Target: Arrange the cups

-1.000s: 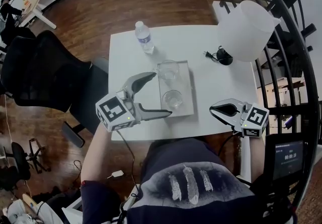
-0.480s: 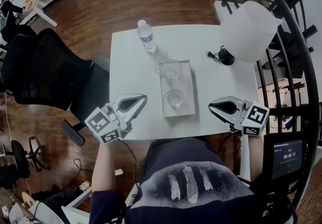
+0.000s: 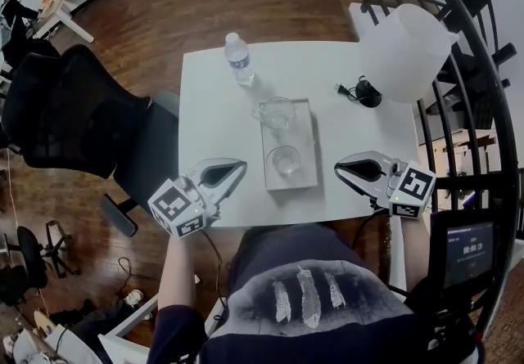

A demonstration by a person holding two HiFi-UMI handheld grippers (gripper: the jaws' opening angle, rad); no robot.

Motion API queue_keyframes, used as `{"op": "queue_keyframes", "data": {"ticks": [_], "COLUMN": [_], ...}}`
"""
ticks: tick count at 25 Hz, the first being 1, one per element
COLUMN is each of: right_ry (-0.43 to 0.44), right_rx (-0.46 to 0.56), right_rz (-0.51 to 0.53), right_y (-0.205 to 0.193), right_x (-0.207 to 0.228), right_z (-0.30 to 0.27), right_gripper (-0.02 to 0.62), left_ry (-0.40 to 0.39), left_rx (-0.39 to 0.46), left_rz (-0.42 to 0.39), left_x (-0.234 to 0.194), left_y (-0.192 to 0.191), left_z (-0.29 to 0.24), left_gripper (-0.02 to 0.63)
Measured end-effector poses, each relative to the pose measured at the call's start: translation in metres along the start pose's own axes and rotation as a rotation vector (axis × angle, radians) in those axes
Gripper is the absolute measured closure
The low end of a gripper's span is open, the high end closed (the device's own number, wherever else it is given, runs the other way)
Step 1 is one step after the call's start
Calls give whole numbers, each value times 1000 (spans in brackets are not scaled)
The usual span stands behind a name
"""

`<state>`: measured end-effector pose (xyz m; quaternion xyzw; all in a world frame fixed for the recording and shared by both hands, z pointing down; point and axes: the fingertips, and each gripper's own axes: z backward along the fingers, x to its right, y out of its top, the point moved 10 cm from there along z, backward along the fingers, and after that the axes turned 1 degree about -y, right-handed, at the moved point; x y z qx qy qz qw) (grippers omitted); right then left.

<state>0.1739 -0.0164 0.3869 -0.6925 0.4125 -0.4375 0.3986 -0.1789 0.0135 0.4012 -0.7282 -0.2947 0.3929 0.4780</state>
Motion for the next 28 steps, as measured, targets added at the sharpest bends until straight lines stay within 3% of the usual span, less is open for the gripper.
{"op": "queue_keyframes", "data": {"ticks": [28], "right_ry": [-17], "right_rx": [-19], "right_rz": [53], "right_y": [5], "right_x": [3], "right_z": [-4], "right_gripper": [591], "left_ry": [26], "left_rx": [-46], "left_rz": [-8], "left_x": [-3], "left_y": [-11], "left_z": [-2], "left_gripper": [592]}}
